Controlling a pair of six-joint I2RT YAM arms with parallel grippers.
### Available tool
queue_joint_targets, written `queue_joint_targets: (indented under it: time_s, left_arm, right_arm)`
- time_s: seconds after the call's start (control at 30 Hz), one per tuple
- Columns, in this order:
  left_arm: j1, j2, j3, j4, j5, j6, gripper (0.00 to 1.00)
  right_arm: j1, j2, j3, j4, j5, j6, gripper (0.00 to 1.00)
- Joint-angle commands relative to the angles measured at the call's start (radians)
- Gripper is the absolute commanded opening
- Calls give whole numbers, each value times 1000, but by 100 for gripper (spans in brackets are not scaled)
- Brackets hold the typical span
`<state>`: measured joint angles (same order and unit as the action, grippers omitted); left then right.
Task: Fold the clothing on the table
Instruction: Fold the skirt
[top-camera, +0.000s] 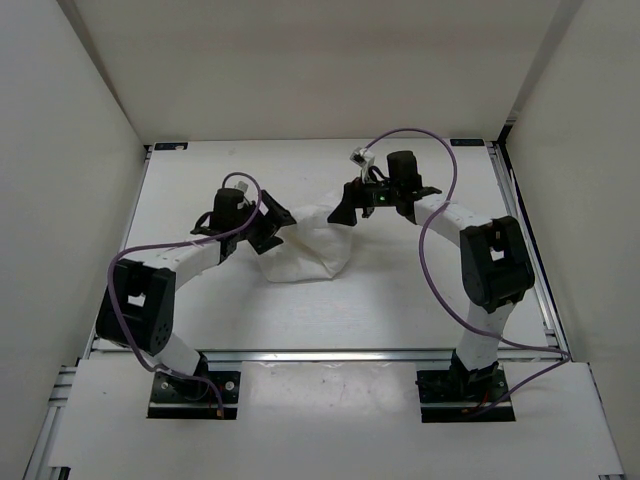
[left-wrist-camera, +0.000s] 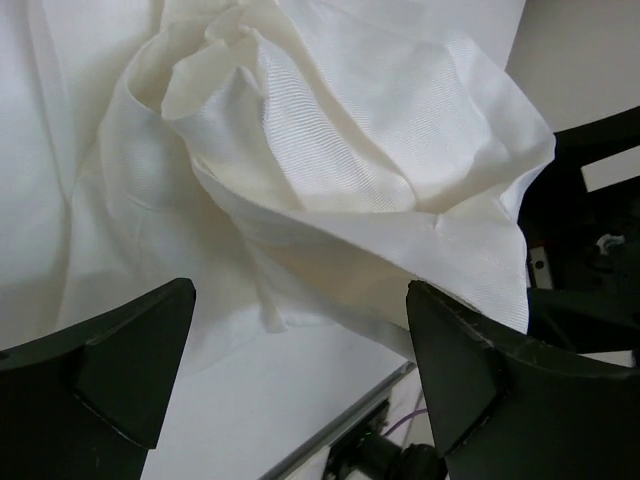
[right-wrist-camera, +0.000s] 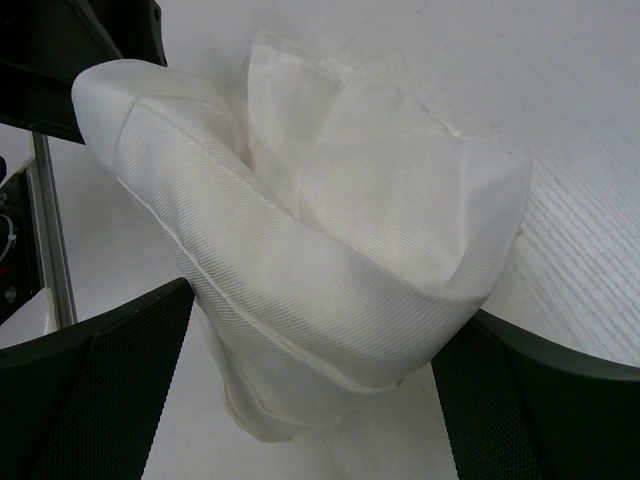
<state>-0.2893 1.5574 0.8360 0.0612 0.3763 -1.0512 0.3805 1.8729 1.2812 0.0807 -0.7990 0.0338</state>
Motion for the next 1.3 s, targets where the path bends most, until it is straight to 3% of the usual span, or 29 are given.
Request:
queue_joint_targets:
  time_s: [0.0, 0.17, 0.27, 0.53, 0.83, 1.0, 1.27]
  left_arm:
    - [35, -51, 60, -121, 30, 203, 99]
    - [84, -69, 81, -103, 33, 298, 99]
    - [124, -85, 49, 7, 59, 194, 99]
    - [72, -51, 34, 215, 52, -44, 99]
    - [36, 79, 133, 249, 49, -113, 99]
    - [32, 135, 219, 181, 78, -89, 99]
    - [50, 110, 223, 92, 88, -43, 98]
  right_arm:
    - [-3, 20, 24, 7, -22, -26, 98]
    - [-2, 23, 23, 14, -20, -26, 98]
    - [-6, 26, 20, 28, -17, -23, 97]
    - [-6, 34, 15, 43, -16, -23, 95]
    - [-3, 42, 27, 37, -36, -26, 80]
    - [-2, 42, 35, 28, -37, -66, 70]
    - [6, 46, 47, 22, -32, -83, 58]
